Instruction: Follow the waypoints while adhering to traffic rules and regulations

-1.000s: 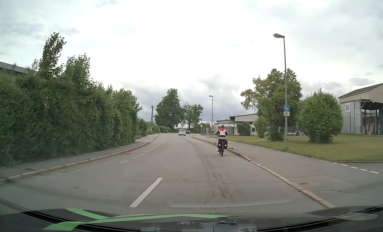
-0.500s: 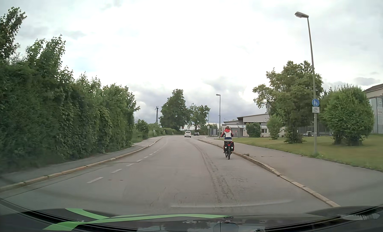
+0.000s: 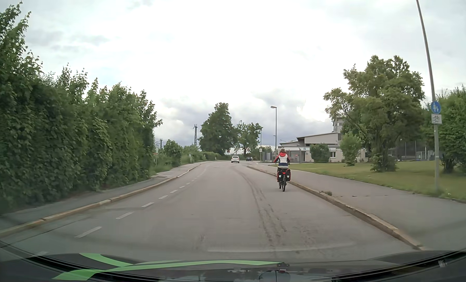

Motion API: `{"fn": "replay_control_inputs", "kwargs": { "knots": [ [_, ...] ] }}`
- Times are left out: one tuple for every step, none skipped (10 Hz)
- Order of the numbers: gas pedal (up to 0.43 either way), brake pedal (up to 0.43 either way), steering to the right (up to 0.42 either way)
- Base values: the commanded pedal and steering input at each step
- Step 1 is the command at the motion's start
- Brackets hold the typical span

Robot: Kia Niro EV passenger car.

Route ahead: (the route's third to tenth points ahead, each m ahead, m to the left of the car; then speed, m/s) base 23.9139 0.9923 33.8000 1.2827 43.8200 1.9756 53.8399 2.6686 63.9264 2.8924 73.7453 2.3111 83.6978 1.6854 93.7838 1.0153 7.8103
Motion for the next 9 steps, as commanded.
{"fn": "replay_control_inputs", "kwargs": {
  "knots": [
    [0.098, 0.000, -0.013],
    [0.098, 0.000, -0.013],
    [0.098, 0.000, -0.012],
    [0.098, 0.000, -0.012],
    [0.098, 0.000, -0.013],
    [0.098, 0.000, -0.012],
    [0.098, 0.000, -0.012],
    [0.098, 0.000, -0.012],
    [0.098, 0.000, -0.011]
  ]
}}
